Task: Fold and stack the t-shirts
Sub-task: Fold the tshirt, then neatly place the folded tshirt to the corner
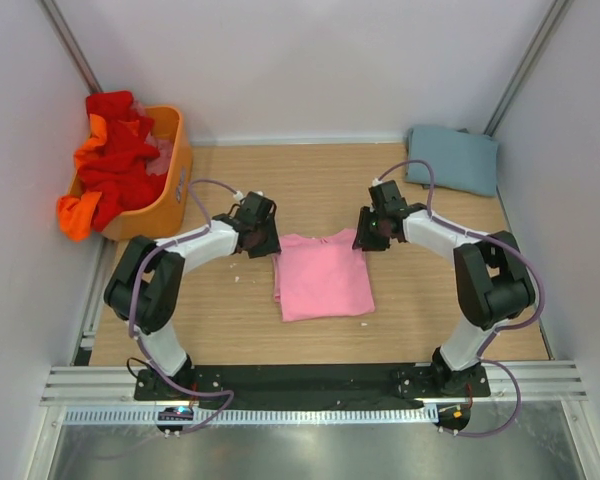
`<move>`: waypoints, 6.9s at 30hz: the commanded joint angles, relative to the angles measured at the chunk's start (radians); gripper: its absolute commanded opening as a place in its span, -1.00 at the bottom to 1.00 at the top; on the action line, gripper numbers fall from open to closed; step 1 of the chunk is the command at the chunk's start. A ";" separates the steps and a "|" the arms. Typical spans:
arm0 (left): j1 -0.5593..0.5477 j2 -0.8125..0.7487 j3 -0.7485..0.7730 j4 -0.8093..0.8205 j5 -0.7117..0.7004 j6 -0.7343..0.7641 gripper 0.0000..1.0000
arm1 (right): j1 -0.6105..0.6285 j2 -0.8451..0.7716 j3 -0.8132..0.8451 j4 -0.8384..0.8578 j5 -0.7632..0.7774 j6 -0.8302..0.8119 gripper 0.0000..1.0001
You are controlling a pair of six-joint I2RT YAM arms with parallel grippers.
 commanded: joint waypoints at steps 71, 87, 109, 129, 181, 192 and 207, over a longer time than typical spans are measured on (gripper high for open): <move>-0.034 -0.380 0.178 -0.189 -0.040 -0.052 -1.00 | -0.003 -0.166 0.348 -0.190 -0.090 -0.031 -0.97; -0.115 -0.567 0.160 -0.266 0.035 -0.052 -1.00 | -0.004 -0.561 0.191 -0.257 -0.125 -0.017 -0.98; 0.080 -0.336 0.112 -0.199 0.245 -0.127 -1.00 | -0.020 -0.090 0.484 -0.380 -0.039 -0.106 -0.66; 0.079 -0.154 0.377 -0.327 0.157 0.042 0.33 | -0.041 -0.098 0.309 -0.098 -0.097 -0.058 0.73; -0.060 -0.804 0.038 -0.579 -0.186 0.324 0.49 | -0.158 0.000 0.028 0.066 -0.303 -0.090 0.93; -0.058 -0.986 -0.084 -0.583 -0.260 0.250 0.61 | -0.158 0.112 -0.118 0.230 -0.338 -0.028 0.94; -0.058 -1.032 -0.113 -0.568 -0.294 0.246 0.62 | -0.044 0.169 -0.440 0.690 -0.565 0.175 0.26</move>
